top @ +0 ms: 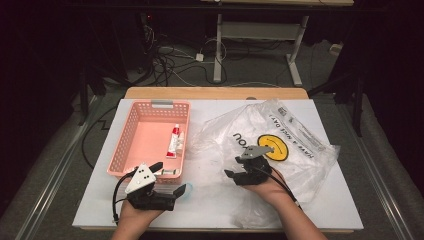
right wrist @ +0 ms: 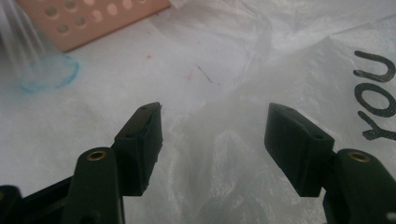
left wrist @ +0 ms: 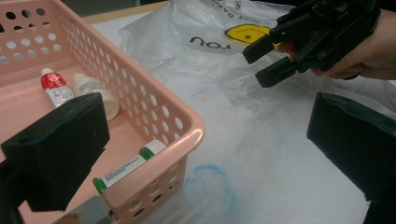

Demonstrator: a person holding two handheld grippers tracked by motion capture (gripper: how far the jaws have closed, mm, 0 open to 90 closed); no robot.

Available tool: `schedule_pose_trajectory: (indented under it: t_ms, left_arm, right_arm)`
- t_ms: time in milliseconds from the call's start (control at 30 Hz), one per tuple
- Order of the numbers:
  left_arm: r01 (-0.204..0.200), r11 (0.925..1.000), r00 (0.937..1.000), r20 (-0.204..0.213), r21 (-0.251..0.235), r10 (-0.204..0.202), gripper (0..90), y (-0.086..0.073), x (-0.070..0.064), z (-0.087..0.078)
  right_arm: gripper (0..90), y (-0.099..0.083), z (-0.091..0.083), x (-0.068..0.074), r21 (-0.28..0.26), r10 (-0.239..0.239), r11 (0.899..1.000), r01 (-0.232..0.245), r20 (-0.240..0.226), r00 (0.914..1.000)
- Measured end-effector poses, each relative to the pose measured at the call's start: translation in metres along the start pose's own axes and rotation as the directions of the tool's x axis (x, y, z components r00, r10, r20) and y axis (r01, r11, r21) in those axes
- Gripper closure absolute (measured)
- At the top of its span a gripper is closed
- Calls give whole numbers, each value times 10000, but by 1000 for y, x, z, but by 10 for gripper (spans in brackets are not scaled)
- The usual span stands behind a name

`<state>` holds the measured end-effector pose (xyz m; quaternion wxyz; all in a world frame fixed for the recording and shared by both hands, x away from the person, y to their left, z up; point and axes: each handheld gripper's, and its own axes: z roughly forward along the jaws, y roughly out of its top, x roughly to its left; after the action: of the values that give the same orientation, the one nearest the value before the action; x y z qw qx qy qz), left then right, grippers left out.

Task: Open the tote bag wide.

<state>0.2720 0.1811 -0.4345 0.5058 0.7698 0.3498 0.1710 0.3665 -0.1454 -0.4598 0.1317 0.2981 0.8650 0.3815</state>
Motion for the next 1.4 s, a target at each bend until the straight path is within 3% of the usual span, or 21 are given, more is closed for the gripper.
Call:
schedule_pose_trajectory:
  t_ms: [67,167,333,367,400,433,600,800,1000,1200,1267,1300,1400]
  left_arm:
    - [-8,10000,10000,23,15,8,0,0,0,1]
    - [-38,10000,9999,98,7,38,0,0,1,1]
    - [10,10000,9993,361,-41,-9,0,1,3,4]
    - [18,10000,9992,410,-38,-16,0,1,4,5]
    - [-24,10000,9990,455,1,24,0,1,4,6]
    - [-55,10000,9988,480,27,54,0,1,4,6]
    - [-145,9999,9989,457,-4,145,0,1,0,4]
    - [-343,9994,9982,489,51,340,0,4,-7,7]
    - [-333,9994,9984,456,49,330,0,4,-10,7]
    - [-318,9994,9980,552,145,309,0,4,-11,12]
    - [-321,9994,9977,607,147,312,0,5,-11,13]
    - [-328,9994,9976,612,145,318,0,5,-11,13]
    - [-302,9995,9972,681,134,293,0,5,-12,14]
  right_arm:
    - [290,-3,4,-3,311,-7,9995,-2,259,9997]
    - [265,-6,3,-5,445,-103,9990,80,512,9986]
    - [236,-13,10,-10,999,10,9950,-50,401,9992]
    - [255,-14,11,-10,971,1,9953,-42,431,9991]
    - [349,-15,9,-11,883,120,9960,-161,464,9988]
    - [349,-15,9,-11,883,120,9960,-161,464,9988]
    - [569,-17,4,-16,653,188,9976,-217,450,9988]
    - [704,-20,1,-17,534,204,9983,-235,579,9981]
    - [765,-21,-4,-17,251,114,9996,-126,481,9988]
    - [850,-21,-20,-21,-547,306,9981,-286,352,9989]
    - [895,-22,-28,-25,-985,472,9942,-434,357,9982]
    - [895,-22,-28,-25,-985,472,9942,-434,357,9982]
    - [900,-22,-39,-30,-1637,693,9846,-610,452,9966]
